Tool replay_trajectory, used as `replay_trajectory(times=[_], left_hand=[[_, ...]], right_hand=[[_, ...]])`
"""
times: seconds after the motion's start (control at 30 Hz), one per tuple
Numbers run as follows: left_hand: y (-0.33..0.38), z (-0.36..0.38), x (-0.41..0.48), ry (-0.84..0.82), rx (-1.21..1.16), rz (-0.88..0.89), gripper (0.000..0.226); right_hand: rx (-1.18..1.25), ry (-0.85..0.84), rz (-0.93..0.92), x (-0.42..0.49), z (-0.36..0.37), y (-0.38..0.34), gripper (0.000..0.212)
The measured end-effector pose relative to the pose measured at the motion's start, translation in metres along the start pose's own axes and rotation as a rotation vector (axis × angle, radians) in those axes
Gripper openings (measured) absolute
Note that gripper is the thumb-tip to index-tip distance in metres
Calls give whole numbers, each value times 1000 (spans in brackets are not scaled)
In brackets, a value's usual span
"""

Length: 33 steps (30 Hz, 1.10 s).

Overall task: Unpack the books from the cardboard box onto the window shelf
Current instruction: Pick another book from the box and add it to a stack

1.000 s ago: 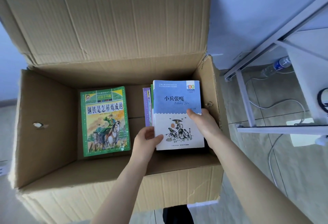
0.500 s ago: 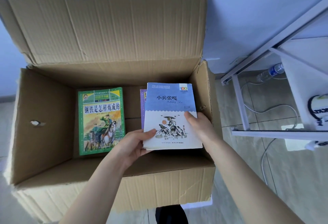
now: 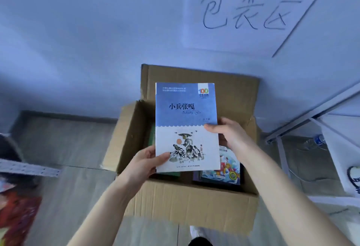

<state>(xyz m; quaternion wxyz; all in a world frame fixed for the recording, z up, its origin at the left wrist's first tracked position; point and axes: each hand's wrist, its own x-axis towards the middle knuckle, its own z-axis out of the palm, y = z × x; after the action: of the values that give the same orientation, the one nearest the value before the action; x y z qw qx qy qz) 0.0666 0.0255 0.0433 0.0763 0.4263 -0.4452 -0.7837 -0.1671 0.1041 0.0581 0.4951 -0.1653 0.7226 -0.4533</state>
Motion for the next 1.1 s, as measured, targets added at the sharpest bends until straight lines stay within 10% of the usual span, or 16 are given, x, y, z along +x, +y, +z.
replay_trajectory(times=[0.27,0.63,1.1], left_hand=[[104,-143,-284,308,48,358,36],[115,-261,-686,991,100,685,16],[70,-438,-834,1442,103,737,24]], right_hand=[[-119,-430,-317,-161,226,-178,47],[-56,-1044,-580,-441,541,-278,14],[-161,-1507,-697,-554,815,-301,14]])
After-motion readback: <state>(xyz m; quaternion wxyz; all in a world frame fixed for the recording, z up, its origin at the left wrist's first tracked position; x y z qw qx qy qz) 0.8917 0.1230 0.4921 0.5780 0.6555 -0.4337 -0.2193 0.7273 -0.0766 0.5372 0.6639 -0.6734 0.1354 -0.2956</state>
